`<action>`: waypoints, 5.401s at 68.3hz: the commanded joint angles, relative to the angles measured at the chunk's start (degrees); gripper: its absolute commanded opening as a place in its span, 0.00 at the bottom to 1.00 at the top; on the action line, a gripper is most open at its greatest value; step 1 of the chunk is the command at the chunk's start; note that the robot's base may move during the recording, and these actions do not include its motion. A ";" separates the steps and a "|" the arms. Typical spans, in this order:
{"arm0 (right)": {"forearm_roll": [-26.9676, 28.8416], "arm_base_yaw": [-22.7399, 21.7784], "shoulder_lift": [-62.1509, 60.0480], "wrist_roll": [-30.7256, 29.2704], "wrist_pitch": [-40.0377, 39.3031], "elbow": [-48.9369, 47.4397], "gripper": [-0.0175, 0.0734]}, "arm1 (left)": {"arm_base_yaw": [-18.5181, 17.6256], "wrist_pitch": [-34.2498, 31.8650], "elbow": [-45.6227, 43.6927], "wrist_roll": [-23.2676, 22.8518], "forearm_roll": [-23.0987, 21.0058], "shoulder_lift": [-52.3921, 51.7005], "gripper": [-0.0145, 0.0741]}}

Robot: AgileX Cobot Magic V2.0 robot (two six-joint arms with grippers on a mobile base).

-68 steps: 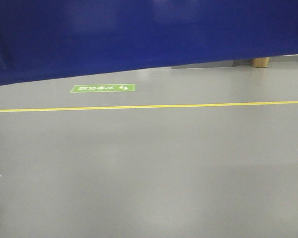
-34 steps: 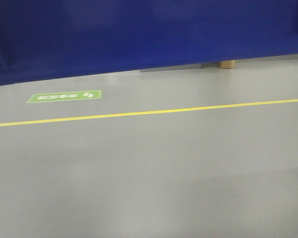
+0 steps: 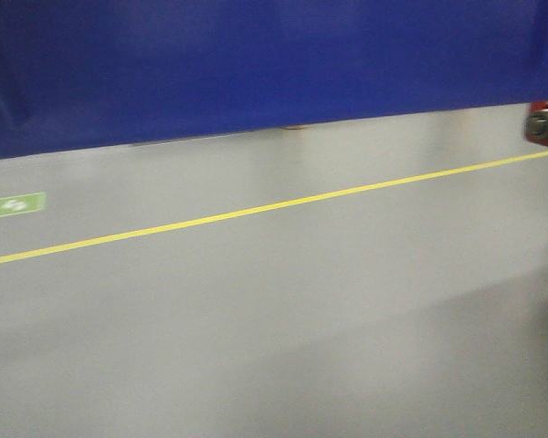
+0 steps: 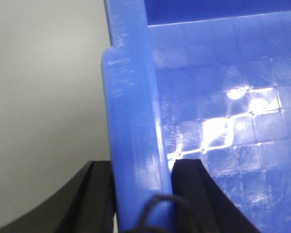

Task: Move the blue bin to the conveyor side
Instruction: 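Carry the blue bin in both grippers over the red-framed belt conveyor, then lower the blue bin with both grippers onto the dark belt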

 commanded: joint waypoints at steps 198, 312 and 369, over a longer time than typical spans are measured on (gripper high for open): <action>-3.46 -0.39 -1.25 -0.94 -6.15 -1.08 0.11 | 0.09 -25.43 -0.74 0.64 18.96 -1.12 0.15; -3.49 -0.60 18.62 -0.94 -5.21 -1.95 0.11 | 0.09 -13.27 -1.18 0.64 9.65 17.45 0.15; -3.60 -1.02 13.61 -2.32 0.69 0.22 0.70 | 0.09 -12.29 1.44 0.64 9.68 10.40 0.75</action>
